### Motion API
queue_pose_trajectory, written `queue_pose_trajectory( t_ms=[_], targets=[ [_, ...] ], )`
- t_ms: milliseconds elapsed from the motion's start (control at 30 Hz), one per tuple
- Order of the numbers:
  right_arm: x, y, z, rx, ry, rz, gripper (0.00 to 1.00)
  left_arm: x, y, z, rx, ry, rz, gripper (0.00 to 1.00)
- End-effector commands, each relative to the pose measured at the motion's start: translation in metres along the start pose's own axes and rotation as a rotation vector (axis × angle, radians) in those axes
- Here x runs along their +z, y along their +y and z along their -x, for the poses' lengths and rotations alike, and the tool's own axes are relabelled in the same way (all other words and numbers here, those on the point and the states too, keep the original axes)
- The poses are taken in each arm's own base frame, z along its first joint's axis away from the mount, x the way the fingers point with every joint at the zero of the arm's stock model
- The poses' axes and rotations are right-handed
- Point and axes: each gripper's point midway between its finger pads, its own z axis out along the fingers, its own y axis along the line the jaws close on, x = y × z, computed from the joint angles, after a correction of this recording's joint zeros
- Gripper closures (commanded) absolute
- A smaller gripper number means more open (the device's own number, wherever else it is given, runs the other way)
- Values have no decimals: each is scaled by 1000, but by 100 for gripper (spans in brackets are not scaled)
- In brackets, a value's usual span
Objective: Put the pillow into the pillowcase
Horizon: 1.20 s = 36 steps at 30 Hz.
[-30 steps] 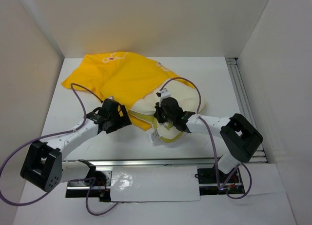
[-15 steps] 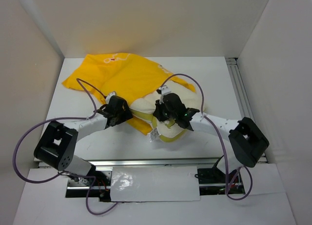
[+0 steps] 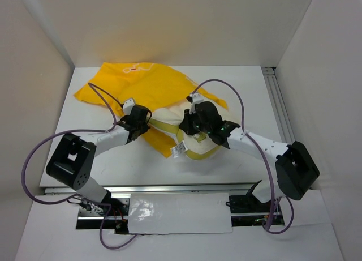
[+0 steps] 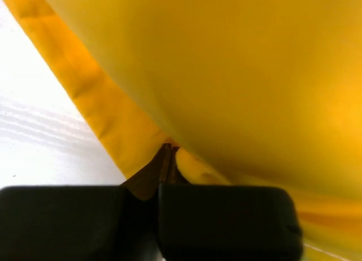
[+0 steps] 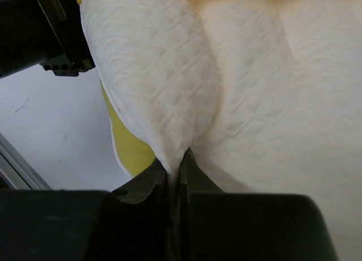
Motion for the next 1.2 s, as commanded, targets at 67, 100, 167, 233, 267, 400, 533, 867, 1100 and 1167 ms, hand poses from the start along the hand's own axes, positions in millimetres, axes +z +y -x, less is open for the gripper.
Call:
queue_pose_trajectory(
  t_ms=[67, 100, 167, 233, 267, 400, 533, 867, 1100, 1167],
  targets=[
    [-8, 21, 53, -5, -150, 63, 100, -29, -35, 37, 16, -158, -77, 100],
    [-8, 23, 66, -7, -201, 66, 100, -35, -38, 34, 22, -159, -94, 100],
    [-2, 29, 89, -20, -282, 85, 100, -62, -60, 22, 87, -124, -212, 100],
    [-9, 49, 126, -50, -404, 129, 100, -94, -83, 16, 127, -101, -340, 100],
    [-12, 59, 133, -71, -441, 153, 100, -108, -92, 14, 134, -89, -388, 100],
    [-43, 73, 184, -109, -705, 116, 100, -167, -112, 12, 191, -75, -560, 100],
    [-54, 65, 190, -96, -736, 66, 100, -160, -70, 29, 167, -144, -323, 100],
    [-75, 65, 196, -134, -703, 42, 100, -128, 1, 74, 151, -185, -46, 0],
    [-75, 71, 199, -165, -677, 57, 100, -91, -28, 102, 189, -298, -390, 0],
    [-78, 78, 203, -172, -680, 81, 100, -74, -31, 101, 250, -307, -400, 0]
  ],
)
